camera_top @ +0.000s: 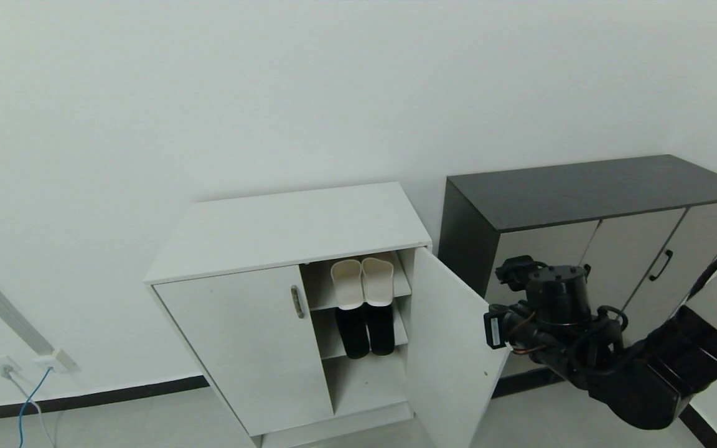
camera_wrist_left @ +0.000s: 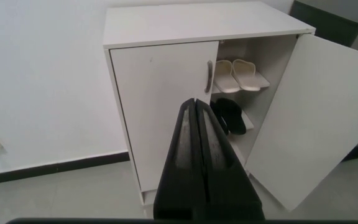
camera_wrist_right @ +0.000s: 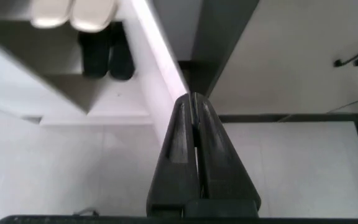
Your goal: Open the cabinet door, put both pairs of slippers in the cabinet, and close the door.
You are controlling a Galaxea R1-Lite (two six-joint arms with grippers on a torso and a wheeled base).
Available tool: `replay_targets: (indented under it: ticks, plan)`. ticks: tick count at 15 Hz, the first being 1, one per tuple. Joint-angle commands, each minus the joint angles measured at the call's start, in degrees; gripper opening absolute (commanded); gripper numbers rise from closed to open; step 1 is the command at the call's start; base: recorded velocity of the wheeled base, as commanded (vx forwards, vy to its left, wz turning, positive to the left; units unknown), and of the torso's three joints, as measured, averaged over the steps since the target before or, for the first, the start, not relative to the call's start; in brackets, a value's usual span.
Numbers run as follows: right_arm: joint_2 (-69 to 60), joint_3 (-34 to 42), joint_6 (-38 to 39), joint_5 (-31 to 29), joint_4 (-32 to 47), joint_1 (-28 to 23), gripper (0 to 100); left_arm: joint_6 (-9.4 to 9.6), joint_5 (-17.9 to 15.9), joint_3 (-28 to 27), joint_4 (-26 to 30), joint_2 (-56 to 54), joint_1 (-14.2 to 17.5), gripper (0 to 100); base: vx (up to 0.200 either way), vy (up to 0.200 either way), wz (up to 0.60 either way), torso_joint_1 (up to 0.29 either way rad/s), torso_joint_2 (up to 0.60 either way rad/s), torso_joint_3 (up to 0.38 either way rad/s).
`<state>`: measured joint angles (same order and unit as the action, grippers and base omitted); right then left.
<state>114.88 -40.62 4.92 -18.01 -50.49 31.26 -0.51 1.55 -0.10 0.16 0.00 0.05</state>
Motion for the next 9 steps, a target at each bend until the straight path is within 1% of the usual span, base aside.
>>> replay_targets:
  ticks: [1, 3, 6, 9]
  plan:
    - [-2.0, 0.9, 0.0, -0.1, 0.0, 1.8, 0, -0.02, 0.0, 0.0, 0.0, 0.0, 0.0, 0, 0.000, 0.000, 0.00, 0.000, 0.00, 0.000]
    - [-1.4, 1.0, 0.0, -0.3, 0.0, 1.4, 0, -0.02, 0.0, 0.0, 0.0, 0.0, 0.0, 0, 0.000, 0.000, 0.00, 0.000, 0.00, 0.000]
    - [1.0, 0.6, -0.1, -0.3, -0.1, -0.6, 0, -0.02, 0.0, 0.0, 0.0, 0.0, 0.0, 0, 0.000, 0.000, 0.00, 0.000, 0.00, 0.000]
    - [2.5, 0.6, -0.1, -0.2, -0.1, -0.6, 0, -0.02, 0.0, 0.0, 0.0, 0.1, 0.0, 0, 0.000, 0.000, 0.00, 0.000, 0.00, 0.000]
